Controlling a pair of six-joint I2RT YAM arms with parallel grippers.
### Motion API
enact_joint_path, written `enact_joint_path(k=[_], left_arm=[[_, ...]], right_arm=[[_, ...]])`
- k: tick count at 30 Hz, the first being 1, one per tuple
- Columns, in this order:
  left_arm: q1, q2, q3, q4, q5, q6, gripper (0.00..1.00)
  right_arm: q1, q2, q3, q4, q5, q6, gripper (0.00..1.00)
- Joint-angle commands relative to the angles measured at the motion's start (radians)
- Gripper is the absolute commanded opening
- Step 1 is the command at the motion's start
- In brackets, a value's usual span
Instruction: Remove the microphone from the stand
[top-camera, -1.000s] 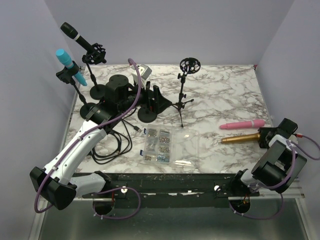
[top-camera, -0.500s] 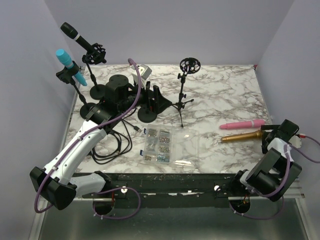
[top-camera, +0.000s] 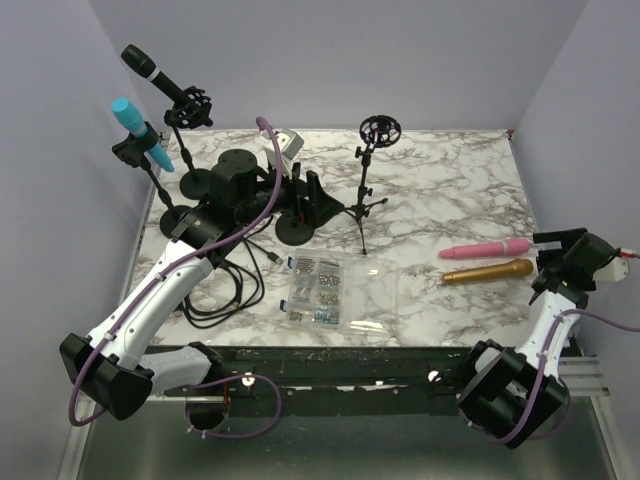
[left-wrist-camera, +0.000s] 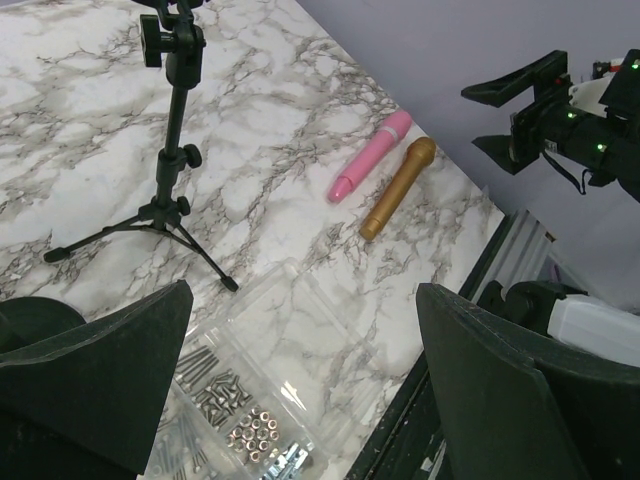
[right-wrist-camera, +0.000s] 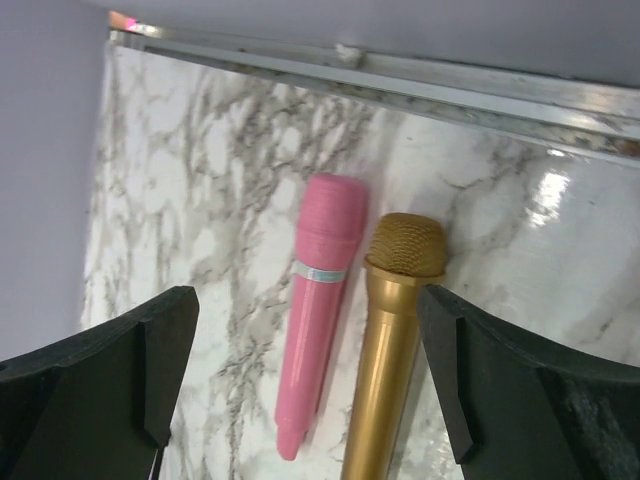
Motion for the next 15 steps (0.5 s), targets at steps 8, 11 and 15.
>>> enact_joint_path(k=[8,11,15], left_arm=[[-0.008,-0.01,-0.009,0.027,0.035,-0.019,0.98],[-0.008,-0.008,-0.011,0.027,0.031,-0.017,0.98],[-0.008,0.003,-0.011,0.025,0.027,-0.016,0.98]], right_arm=[[0.06,-0.006,0.078,0.023,-0.322,-0.036,1.0],[0.167,-0.004,0.106,0.021,-0.282,-0.039,1.0],[0.314,0.04,0.154,0.025,-0.247,-0.029,1.0]])
